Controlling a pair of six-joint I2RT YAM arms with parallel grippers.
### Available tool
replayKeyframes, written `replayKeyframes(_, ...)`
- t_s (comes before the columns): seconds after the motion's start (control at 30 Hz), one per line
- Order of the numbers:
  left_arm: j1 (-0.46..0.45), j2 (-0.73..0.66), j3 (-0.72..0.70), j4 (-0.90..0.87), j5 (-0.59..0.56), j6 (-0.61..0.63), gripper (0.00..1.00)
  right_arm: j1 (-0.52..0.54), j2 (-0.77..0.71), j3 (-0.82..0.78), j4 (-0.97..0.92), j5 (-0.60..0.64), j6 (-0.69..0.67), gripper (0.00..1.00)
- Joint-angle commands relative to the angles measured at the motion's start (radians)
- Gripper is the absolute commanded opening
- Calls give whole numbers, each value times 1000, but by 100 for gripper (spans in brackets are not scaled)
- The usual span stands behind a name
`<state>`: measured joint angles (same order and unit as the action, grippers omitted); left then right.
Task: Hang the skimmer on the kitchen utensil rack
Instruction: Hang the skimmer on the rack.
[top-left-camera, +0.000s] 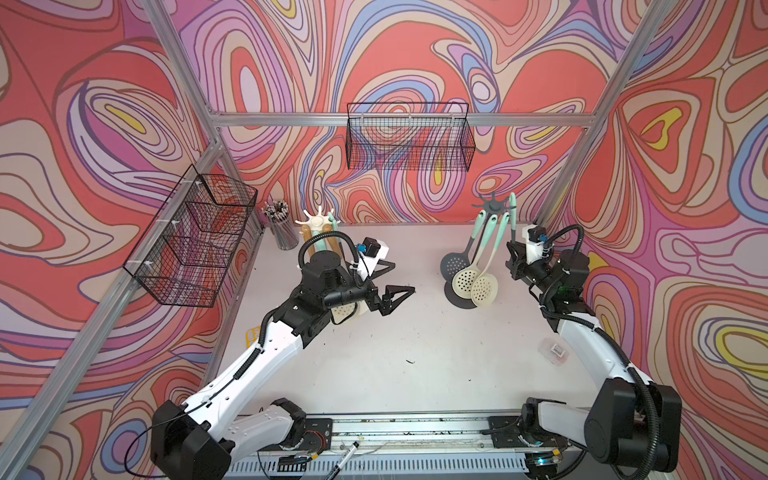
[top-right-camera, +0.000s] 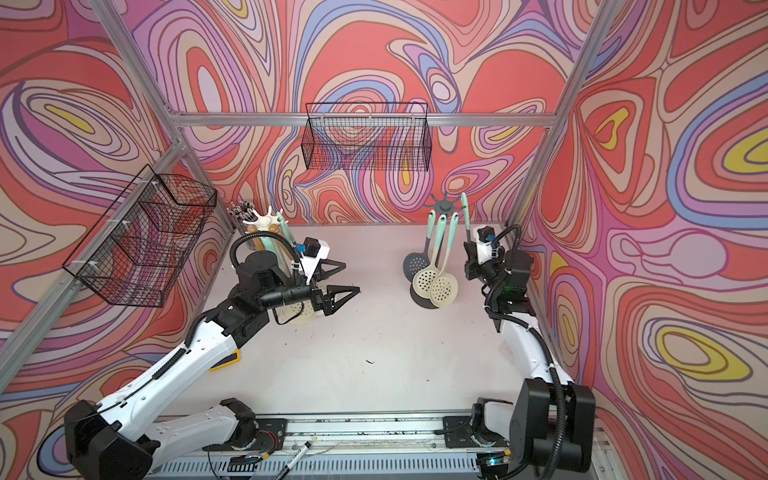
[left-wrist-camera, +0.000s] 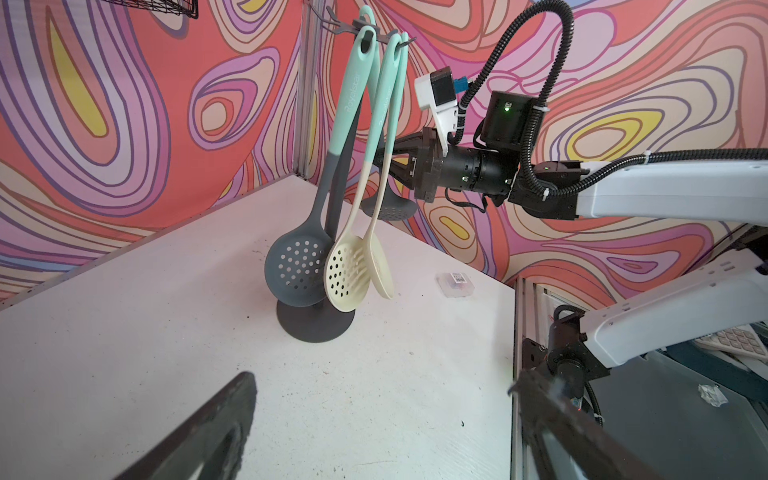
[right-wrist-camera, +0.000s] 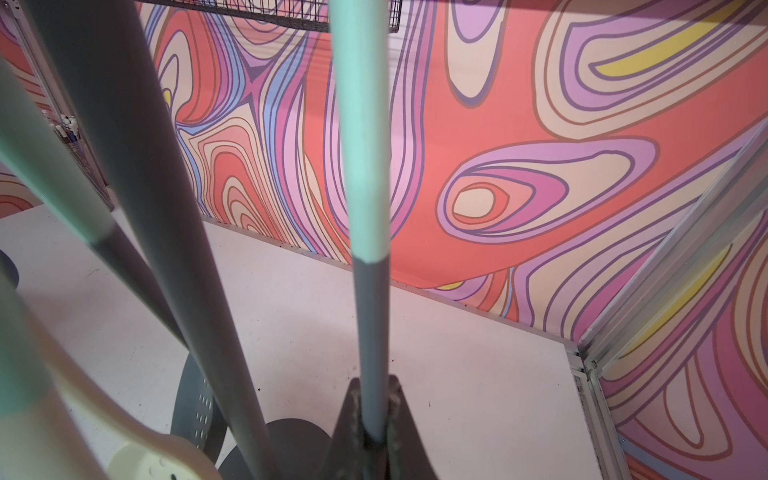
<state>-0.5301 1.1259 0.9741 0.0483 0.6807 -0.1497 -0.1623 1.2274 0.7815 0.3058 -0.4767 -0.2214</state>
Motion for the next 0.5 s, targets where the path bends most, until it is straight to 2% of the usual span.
replayKeyframes(0.0,5,-14,2,20,16,10,100,-1,-11,22,30,-29,-11,5)
replayKeyframes(0.47,7,-8,2,29,24,4,100,-2,-14,30,18,-52,-19,6)
